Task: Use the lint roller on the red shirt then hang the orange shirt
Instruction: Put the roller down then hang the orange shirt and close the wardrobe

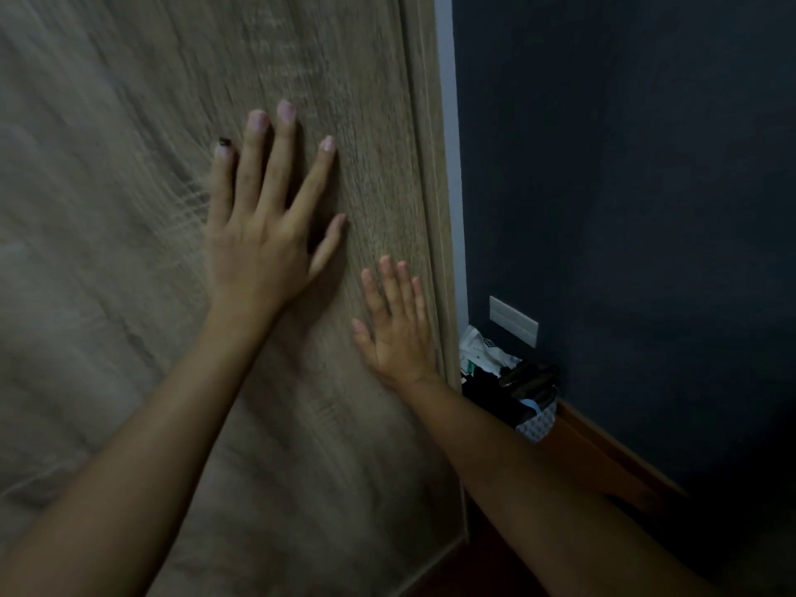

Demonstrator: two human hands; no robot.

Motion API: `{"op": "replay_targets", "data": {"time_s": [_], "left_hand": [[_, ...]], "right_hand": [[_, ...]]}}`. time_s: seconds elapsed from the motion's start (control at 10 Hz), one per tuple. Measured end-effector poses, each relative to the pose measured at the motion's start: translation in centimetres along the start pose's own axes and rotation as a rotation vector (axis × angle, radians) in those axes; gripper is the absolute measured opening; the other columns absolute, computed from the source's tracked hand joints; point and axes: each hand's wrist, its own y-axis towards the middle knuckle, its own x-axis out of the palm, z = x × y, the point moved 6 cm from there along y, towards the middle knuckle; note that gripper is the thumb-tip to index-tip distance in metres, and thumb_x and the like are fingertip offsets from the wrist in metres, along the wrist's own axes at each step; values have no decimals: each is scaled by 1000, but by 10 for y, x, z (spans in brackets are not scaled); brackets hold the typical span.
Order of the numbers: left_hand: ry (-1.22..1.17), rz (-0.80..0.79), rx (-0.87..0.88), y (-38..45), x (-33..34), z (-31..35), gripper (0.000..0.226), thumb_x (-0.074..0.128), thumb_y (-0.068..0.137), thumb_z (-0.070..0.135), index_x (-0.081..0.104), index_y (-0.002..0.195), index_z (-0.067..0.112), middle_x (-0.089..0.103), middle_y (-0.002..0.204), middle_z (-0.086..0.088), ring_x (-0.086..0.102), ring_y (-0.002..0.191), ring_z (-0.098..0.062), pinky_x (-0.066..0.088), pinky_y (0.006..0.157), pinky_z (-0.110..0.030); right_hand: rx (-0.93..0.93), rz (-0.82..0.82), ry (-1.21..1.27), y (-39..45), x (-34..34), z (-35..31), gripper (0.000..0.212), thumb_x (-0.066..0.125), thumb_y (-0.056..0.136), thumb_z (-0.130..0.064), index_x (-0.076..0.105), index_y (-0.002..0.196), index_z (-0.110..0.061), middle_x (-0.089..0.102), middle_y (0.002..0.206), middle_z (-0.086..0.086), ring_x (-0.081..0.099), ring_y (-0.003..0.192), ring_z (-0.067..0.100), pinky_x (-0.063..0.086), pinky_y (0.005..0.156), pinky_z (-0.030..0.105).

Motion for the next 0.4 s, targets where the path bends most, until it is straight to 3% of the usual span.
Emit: {"op": "replay_targets", "data": {"time_s": [0.2,0.4], "left_hand": [[-26,-103,-20,-7,1,3,59,33,99,45,21,151,22,20,156,-16,17,145,-35,11,116,-49],[-96,-368,-143,-82,-7,23,58,34,99,35,17,151,16,13,159,-14,11,147,-31,11,115,-53]], "right_hand": [[27,-169,-29,-6,-15,-1,67,32,99,-47,-2,151,-21,6,161,7,-1,149,22,5,121,44],[91,-528,-50,-67,-36,13,69,19,98,-55,-10,152,-22,-9,161,0,-8,148,19,2,121,45]]}}
